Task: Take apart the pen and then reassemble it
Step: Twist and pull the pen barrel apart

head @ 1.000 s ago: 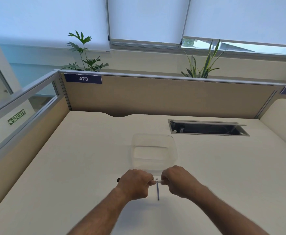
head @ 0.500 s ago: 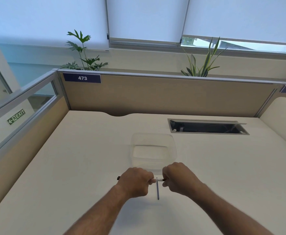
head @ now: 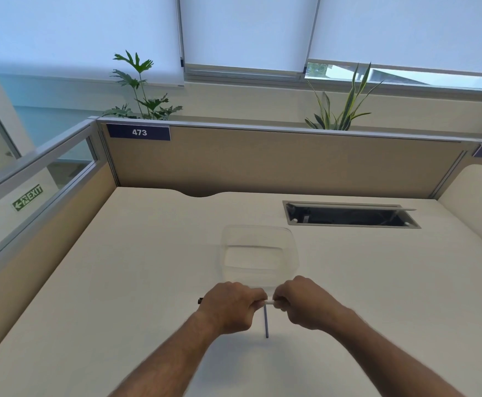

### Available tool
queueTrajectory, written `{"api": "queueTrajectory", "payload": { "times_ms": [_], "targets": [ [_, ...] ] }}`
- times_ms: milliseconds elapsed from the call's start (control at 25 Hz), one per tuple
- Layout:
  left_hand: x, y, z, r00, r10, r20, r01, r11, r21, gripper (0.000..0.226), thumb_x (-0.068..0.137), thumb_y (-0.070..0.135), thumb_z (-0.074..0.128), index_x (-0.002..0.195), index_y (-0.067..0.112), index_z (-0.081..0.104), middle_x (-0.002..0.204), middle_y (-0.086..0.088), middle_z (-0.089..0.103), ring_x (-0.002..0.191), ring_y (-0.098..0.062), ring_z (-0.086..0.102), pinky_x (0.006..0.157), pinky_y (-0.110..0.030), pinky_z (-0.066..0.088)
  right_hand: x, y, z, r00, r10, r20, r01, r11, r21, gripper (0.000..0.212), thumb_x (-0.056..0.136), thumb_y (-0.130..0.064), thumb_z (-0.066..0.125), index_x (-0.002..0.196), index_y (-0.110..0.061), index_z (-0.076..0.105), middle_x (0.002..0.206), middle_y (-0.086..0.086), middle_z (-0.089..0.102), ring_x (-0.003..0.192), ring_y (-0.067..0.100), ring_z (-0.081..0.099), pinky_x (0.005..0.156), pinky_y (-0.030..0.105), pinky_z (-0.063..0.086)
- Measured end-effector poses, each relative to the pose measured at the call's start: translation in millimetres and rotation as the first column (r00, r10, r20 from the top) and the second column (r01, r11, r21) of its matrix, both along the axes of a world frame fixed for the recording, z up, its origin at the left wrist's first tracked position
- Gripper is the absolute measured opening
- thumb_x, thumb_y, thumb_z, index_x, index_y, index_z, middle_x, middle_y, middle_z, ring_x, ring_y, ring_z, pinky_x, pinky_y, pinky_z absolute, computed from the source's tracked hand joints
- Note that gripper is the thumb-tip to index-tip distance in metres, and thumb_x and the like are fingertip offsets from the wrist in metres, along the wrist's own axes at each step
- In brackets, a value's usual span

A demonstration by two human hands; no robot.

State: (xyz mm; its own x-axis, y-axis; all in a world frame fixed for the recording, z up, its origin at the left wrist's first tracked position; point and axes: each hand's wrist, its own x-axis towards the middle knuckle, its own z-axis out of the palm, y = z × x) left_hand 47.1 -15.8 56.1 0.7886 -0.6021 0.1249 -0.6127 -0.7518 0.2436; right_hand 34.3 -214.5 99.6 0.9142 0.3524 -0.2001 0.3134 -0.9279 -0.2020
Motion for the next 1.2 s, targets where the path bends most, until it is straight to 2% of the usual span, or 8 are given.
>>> {"api": "queueTrajectory", "payload": {
  "times_ms": [80,200,280,400,480,840,1040,1200],
  "targets": [
    [-1,0,2,1.0,-0.015,-0.011,0.015,1.0,-0.006,0.024,0.098,0.042,0.04,0.108,0.03,0.058,0.091,0.001,0.072,0.076,-0.028,0.062,0.065,-0.039,0.054,-1,2,1,0.998,-0.053,0.033,0.052,0.998,0.031,0.008,0.084,-0.024,0.072,0.091,-0.022,0.069,0.089,0.002,0.073,0.078,0.018,0.058,0.062,0.027,0.042],
    [0,0,2,1.0,-0.023,-0.005,0.023,1.0,-0.004,0.028,0.098,0.047,0.039,0.108,0.03,0.059,0.093,0.002,0.073,0.078,-0.027,0.063,0.066,-0.04,0.055,-3,1,1,0.995,-0.095,-0.024,0.097,0.991,0.095,0.038,0.075,-0.035,0.082,0.105,-0.025,0.06,0.102,-0.004,0.07,0.086,0.017,0.061,0.065,0.027,0.045],
    [0,1,1,1.0,-0.024,0.007,0.024,1.0,0.001,0.029,0.099,0.048,0.038,0.107,0.03,0.059,0.093,0.002,0.073,0.078,-0.027,0.063,0.065,-0.039,0.054,-3,0,3,0.993,-0.05,-0.111,0.059,0.995,0.084,0.043,0.084,-0.04,0.072,0.122,-0.024,0.057,0.114,-0.004,0.067,0.098,0.019,0.061,0.078,0.032,0.051],
    [0,1,0,0.999,-0.022,0.023,0.022,1.0,0.013,0.029,0.099,0.046,0.037,0.101,0.027,0.058,0.088,0.001,0.071,0.073,-0.027,0.061,0.061,-0.036,0.051,-3,1,2,0.99,0.051,-0.129,-0.044,0.997,0.057,0.023,0.1,-0.026,0.048,0.108,-0.016,0.067,0.104,0.007,0.071,0.092,0.025,0.06,0.08,0.038,0.051],
    [-1,-1,-1,1.0,-0.017,0.011,0.016,1.0,0.014,0.024,0.099,0.041,0.039,0.099,0.026,0.058,0.089,0.002,0.07,0.072,-0.027,0.061,0.061,-0.035,0.048,-2,3,0,0.995,0.023,-0.097,-0.017,0.998,0.056,0.024,0.098,-0.016,0.046,0.101,-0.016,0.07,0.099,0.008,0.073,0.091,0.026,0.062,0.08,0.04,0.054],
    [-1,-5,1,0.995,0.01,-0.1,-0.014,0.999,-0.036,0.016,0.098,0.025,0.041,0.105,0.03,0.055,0.094,0.002,0.068,0.082,-0.026,0.06,0.066,-0.04,0.05,-5,3,-11,0.987,0.071,0.142,-0.067,0.997,-0.033,0.021,0.097,-0.021,0.051,0.097,-0.015,0.07,0.091,0.009,0.074,0.082,0.03,0.065,0.068,0.036,0.052],
    [2,-2,5,0.989,0.012,-0.146,-0.021,0.998,-0.06,0.023,0.097,0.021,0.043,0.108,0.031,0.06,0.096,0.003,0.071,0.083,-0.025,0.061,0.069,-0.041,0.053,-10,5,-16,0.961,0.149,0.232,-0.135,0.988,-0.073,0.017,0.092,-0.01,0.048,0.088,-0.011,0.065,0.084,0.012,0.071,0.075,0.034,0.061,0.058,0.033,0.033],
    [3,1,7,0.986,-0.002,-0.164,-0.011,0.997,-0.079,0.026,0.096,0.021,0.043,0.11,0.034,0.06,0.099,0.005,0.073,0.084,-0.025,0.061,0.069,-0.04,0.052,-14,6,-18,0.941,0.164,0.295,-0.16,0.986,-0.038,0.017,0.09,-0.007,0.051,0.089,-0.01,0.068,0.083,0.013,0.072,0.074,0.035,0.063,0.058,0.034,0.033]
  ]
}}
